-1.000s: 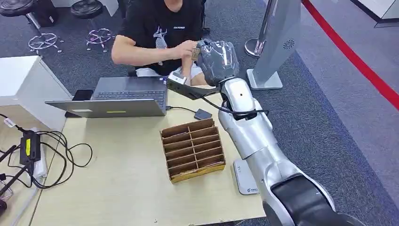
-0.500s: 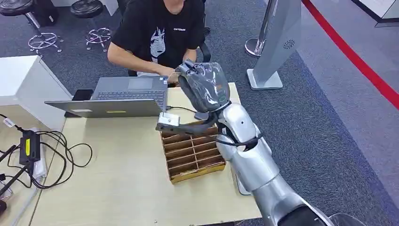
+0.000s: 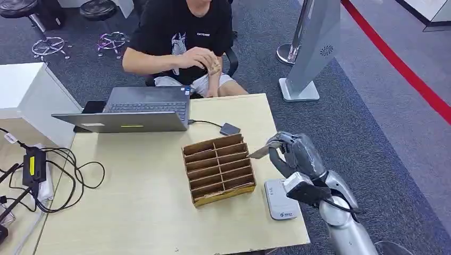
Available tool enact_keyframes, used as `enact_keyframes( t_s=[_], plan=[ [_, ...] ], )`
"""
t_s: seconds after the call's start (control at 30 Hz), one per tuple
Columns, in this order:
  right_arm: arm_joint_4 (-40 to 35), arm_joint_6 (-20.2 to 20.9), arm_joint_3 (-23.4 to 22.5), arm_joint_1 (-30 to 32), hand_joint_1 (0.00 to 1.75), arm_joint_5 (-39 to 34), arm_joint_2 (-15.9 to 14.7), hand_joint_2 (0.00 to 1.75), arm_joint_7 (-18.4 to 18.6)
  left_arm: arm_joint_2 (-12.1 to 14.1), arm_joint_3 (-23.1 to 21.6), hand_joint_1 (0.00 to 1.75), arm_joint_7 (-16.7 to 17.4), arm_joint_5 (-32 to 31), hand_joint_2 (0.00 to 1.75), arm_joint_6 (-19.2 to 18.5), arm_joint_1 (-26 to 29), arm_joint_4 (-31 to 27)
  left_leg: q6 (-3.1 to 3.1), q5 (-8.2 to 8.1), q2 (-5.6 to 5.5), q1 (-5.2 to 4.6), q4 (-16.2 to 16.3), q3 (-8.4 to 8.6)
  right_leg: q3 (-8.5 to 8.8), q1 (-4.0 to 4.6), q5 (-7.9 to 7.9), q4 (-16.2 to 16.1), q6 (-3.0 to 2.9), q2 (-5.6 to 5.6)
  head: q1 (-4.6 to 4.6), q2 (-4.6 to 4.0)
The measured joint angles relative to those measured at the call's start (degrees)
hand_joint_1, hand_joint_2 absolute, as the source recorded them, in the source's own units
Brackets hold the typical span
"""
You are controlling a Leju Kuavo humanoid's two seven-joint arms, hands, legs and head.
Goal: Pass the card to the sensor for recognition and then transmit it.
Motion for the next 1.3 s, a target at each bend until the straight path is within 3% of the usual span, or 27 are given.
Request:
enact_keyframes(
  t_s=[0.07,0.23,0.33,0.73,1.0,1.3],
  plan=[
    [0.6,0.2,-0.9,1.6,1.75,1.5,-1.6,1.75,0.7,0.0,0.5,0.0,0.0,0.1,1.75,0.1,0.1,0.0,0.0,0.0,0.02,0.0,0.0,0.01,-0.01,0.0,0.0,0.0,0.0,0.02,-0.02,0.0],
    [3.7,3.0,-0.5,3.5,1.75,1.7,-9.4,1.75,2.7,0.1,1.3,0.0,0.0,0.0,1.75,0.5,0.3,0.0,0.0,0.0,0.03,0.0,0.0,-0.02,0.0,0.0,0.0,0.0,0.01,-0.01,0.0,0.0],
    [5.1,3.4,-0.1,3.8,1.75,1.5,-12.4,1.75,3.0,0.1,1.7,0.0,0.0,0.0,1.75,0.5,0.4,0.0,0.0,0.01,0.06,0.0,0.0,0.01,0.01,0.0,0.01,0.0,0.01,0.02,0.0,0.0],
    [7.6,4.5,3.1,2.9,1.75,1.1,-17.7,1.75,4.6,0.1,2.6,0.0,-0.2,-0.3,1.75,0.5,0.6,0.0,0.0,0.01,0.07,0.01,0.0,0.01,0.01,0.0,0.0,0.0,0.01,0.03,0.0,0.0],
    [10.9,5.0,10.3,-0.9,1.75,1.0,-22.8,1.75,8.2,0.2,2.8,0.0,-0.7,-0.9,1.75,0.5,0.6,0.0,0.01,0.01,0.06,-0.01,0.0,0.02,0.02,-0.01,0.01,0.0,0.01,0.03,0.0,0.0],
    [14.1,7.8,18.4,-5.6,1.75,0.2,-27.6,1.75,9.8,0.2,3.3,0.0,-0.9,-1.5,1.75,0.3,0.6,0.0,0.01,0.01,0.07,0.0,0.0,0.02,0.02,0.0,0.01,0.0,0.01,0.03,0.0,0.0]
  ],
)
